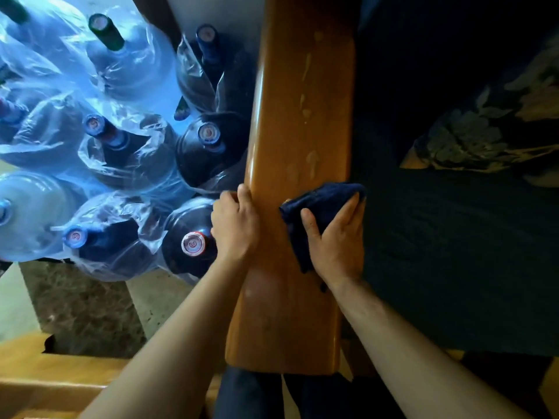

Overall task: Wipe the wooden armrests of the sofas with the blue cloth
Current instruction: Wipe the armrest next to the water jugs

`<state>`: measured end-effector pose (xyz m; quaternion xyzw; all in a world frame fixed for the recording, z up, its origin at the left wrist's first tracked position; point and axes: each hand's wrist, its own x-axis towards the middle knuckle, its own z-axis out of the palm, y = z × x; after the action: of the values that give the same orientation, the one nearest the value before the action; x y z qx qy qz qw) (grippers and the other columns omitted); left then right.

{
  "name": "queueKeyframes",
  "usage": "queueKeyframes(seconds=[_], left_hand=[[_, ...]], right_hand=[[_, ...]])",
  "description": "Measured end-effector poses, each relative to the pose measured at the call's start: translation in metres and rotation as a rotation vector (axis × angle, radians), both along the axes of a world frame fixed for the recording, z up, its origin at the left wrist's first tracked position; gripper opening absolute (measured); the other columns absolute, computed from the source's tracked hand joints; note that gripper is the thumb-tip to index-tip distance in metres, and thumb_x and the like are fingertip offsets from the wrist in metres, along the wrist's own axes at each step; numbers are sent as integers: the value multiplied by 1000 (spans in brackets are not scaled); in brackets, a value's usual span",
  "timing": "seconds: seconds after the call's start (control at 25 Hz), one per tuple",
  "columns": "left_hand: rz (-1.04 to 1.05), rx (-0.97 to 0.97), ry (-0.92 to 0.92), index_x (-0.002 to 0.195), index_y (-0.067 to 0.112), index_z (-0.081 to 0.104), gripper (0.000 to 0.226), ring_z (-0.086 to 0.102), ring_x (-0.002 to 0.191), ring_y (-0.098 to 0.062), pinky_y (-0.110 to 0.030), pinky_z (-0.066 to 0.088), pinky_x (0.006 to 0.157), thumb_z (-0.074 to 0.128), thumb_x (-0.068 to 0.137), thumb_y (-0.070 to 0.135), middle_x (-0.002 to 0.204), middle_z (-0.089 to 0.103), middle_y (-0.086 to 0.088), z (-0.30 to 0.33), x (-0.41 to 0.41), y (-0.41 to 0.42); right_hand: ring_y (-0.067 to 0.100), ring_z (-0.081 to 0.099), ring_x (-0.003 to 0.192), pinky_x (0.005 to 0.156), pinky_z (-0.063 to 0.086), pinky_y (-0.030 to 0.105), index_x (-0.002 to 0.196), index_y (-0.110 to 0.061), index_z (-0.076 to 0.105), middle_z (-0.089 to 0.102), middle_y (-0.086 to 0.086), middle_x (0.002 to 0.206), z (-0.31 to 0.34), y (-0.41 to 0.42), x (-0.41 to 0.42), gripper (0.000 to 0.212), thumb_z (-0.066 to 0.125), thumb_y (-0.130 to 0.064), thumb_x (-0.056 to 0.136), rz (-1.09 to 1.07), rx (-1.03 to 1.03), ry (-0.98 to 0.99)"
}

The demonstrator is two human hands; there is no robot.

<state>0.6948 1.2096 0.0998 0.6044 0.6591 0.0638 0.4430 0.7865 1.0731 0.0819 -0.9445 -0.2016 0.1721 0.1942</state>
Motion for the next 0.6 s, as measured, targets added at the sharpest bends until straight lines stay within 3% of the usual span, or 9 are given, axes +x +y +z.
queueKeyframes(seconds=[0.12, 0.24, 0.36, 0.48, 0.6], left_hand=[[-9, -21, -93, 118, 8, 56, 57, 56, 115, -34, -42, 36, 88, 24, 105, 53, 124, 61, -18, -7, 54, 55], [15, -118, -117, 138, 4, 47, 68, 55, 122, -36, -42, 35, 88, 21, 104, 57, 137, 58, -20, -15, 99, 100], [13, -166, -111, 142, 2, 45, 74, 56, 121, -36, -44, 39, 92, 19, 104, 59, 138, 58, -21, -16, 135, 129], [37, -144, -106, 146, 4, 41, 78, 53, 127, -39, -48, 38, 98, 13, 102, 62, 144, 52, -23, -16, 161, 147], [-62, 18, -84, 146, 11, 40, 87, 50, 127, -40, -56, 40, 102, 4, 90, 66, 142, 51, -23, -8, 172, 152]], right_hand=[[39, 23, 151, 118, 36, 49, 160, -9, -3, 5, 22, 168, -4, 32, 38, 114, 20, -89, 81, 32, -15, -34], [38, 7, 156, 126, 21, 50, 160, -9, -6, -4, 21, 168, -5, 69, 77, 110, 20, -86, 84, 124, -56, -73], [37, -7, 156, 127, 5, 48, 161, -7, -3, -12, 21, 168, -2, 103, 114, 101, 16, -79, 92, 294, -151, -201], [36, -12, 156, 128, 4, 50, 161, -6, 2, -11, 18, 169, -1, 132, 146, 90, 8, -70, 97, 405, -196, -280], [35, -12, 156, 128, 5, 51, 160, -5, 6, -9, 18, 169, -3, 158, 171, 88, 3, -66, 98, 465, -227, -325]])
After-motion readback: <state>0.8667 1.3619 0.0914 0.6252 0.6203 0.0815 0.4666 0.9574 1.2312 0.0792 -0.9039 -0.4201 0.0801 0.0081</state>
